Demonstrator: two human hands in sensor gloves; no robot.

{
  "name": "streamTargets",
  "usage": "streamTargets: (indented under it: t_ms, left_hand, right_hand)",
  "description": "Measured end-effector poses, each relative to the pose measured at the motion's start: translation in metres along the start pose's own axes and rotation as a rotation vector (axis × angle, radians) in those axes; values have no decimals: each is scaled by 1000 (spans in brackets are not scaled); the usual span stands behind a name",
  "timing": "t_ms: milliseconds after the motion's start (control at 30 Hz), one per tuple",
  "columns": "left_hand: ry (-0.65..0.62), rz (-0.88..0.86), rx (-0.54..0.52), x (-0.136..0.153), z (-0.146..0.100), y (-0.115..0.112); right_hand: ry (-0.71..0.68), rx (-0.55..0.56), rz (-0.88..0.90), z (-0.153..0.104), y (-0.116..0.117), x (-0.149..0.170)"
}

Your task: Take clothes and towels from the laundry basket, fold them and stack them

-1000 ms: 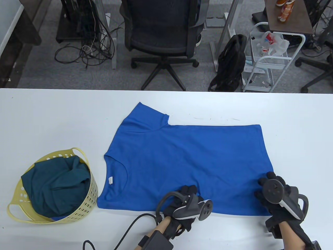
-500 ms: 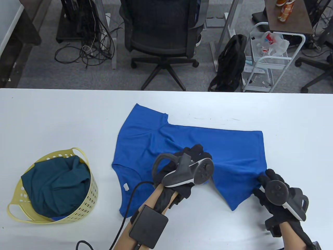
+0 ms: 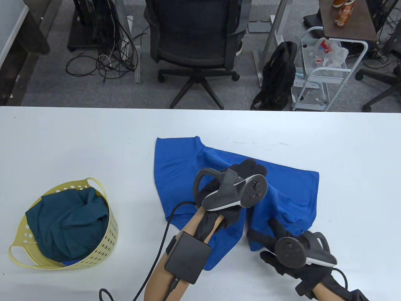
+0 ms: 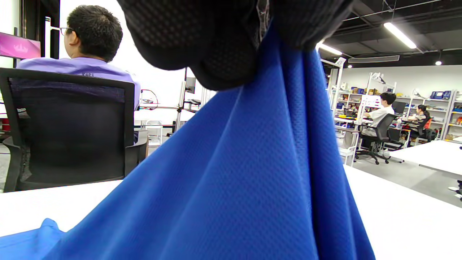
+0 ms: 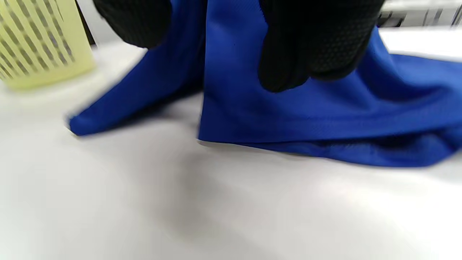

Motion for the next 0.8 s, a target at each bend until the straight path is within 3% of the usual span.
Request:
streamTargets:
  t_ms: [33, 100, 267, 300, 367, 400, 467, 533, 600, 667, 733, 800]
  left_hand:
    - [-3, 13, -14, -1, 0, 1]
    - [-10, 51, -50, -1, -1, 4]
    - [-6, 63, -129, 6, 4, 10]
    - [3, 54, -132, 7, 5, 11]
    - [17, 35, -121, 10, 6, 12]
    - [19, 36, -116, 10, 6, 13]
    - [18, 47, -108, 10, 7, 14]
    - [11, 37, -96, 9, 7, 15]
    - [4, 36, -97, 8, 6, 19]
    - [15, 64, -117, 10, 5, 27]
    - [33, 80, -122, 16, 5, 33]
    - [43, 88, -110, 22, 6, 34]
  right_hand:
    - [42, -20, -71, 7, 3, -5]
    - [27, -67, -47, 14, 10, -3]
    - [-108, -34, 500, 24, 22, 4]
    - [-81, -6, 516, 25, 20, 2]
    - [-26, 148, 415, 21, 13, -6]
    - [-37, 205, 222, 20, 6, -15]
    - [62, 168, -161, 22, -5, -31]
    - [158, 111, -331, 33, -13, -42]
    - [204, 131, -373, 42, -18, -45]
    - [219, 149, -348, 51, -21, -39]
    - [107, 237, -196, 46, -24, -26]
    - [-18, 288, 212, 39, -25, -14]
Point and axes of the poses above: the tracker on the back of each hand, its own x axis roughly to the little-finger side, its own z axis roughly from the wrist to the fingertips, y = z × x, the point moved 1 cm from there along z, roughly from the wrist to the fingertips, and after that the axes turned 7 degrees about y, right-handed, at the moved point
